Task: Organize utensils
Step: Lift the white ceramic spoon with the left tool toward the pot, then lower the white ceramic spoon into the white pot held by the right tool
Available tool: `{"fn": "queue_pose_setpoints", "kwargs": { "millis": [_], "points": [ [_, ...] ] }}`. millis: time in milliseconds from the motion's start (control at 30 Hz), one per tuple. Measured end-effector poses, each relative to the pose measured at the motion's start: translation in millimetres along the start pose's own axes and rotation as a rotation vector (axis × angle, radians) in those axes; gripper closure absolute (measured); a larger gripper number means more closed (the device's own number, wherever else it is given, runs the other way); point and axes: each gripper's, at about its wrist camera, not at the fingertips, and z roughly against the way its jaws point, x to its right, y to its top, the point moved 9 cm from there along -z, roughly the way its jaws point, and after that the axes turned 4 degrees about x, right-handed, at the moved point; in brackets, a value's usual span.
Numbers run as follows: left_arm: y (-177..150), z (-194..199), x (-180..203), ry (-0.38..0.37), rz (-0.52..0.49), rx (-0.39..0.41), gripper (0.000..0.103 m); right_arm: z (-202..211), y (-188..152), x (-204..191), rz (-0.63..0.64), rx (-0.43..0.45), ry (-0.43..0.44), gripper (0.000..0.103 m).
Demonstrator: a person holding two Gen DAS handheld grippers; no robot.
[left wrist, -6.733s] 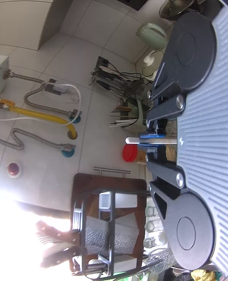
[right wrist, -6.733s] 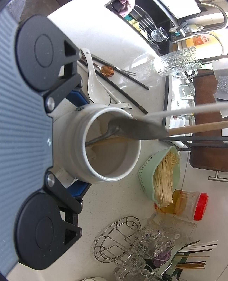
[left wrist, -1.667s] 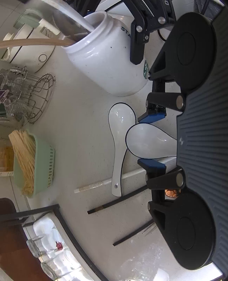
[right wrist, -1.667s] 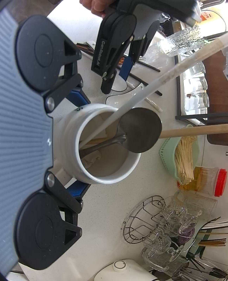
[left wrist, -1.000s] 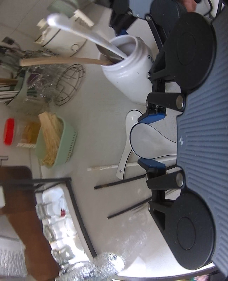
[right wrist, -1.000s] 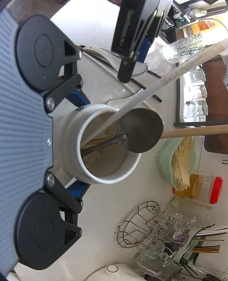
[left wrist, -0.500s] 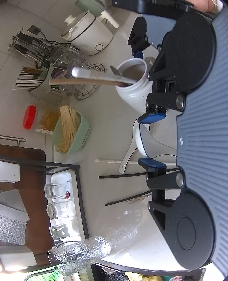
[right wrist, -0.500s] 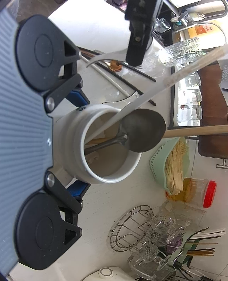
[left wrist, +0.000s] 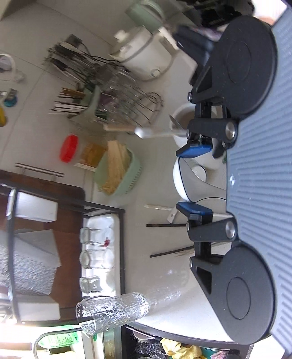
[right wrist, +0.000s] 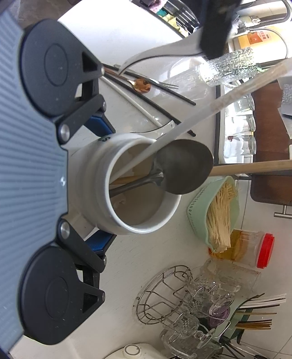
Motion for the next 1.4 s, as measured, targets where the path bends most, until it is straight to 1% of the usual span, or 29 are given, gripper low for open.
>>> {"fn": "queue_pose_setpoints", "kwargs": {
  "millis": [200, 467, 767, 933, 967, 1167, 1400],
  "points": [
    [21, 33, 8, -0.027, 0.038, 0.053, 0.055, -2, 2, -7, 0.007, 0.003, 0.008, 0.012],
    [55, 70, 32, -0.065, 0.024, 0.129, 0.055, -5, 5, -15, 0.018, 0.012, 0.030, 0.013],
    [85, 89, 60, -0.119, 0.008, 0.182, 0.055, -6, 7, -17, 0.040, 0.022, 0.053, 0.013],
    [90, 72, 76, -0.139, -0.020, 0.174, 0.055, -6, 7, -18, 0.049, 0.027, 0.064, 0.013],
    [89, 66, 78, -0.149, -0.024, 0.162, 0.055, -6, 7, -18, 0.048, 0.029, 0.066, 0.013],
    [89, 32, 87, -0.154, -0.092, 0.108, 0.055, -6, 7, -18, 0.045, 0.036, 0.076, 0.013],
    [73, -8, 92, -0.173, -0.106, 0.025, 0.055, -5, 6, -17, 0.038, 0.045, 0.084, 0.013]
  ]
}}
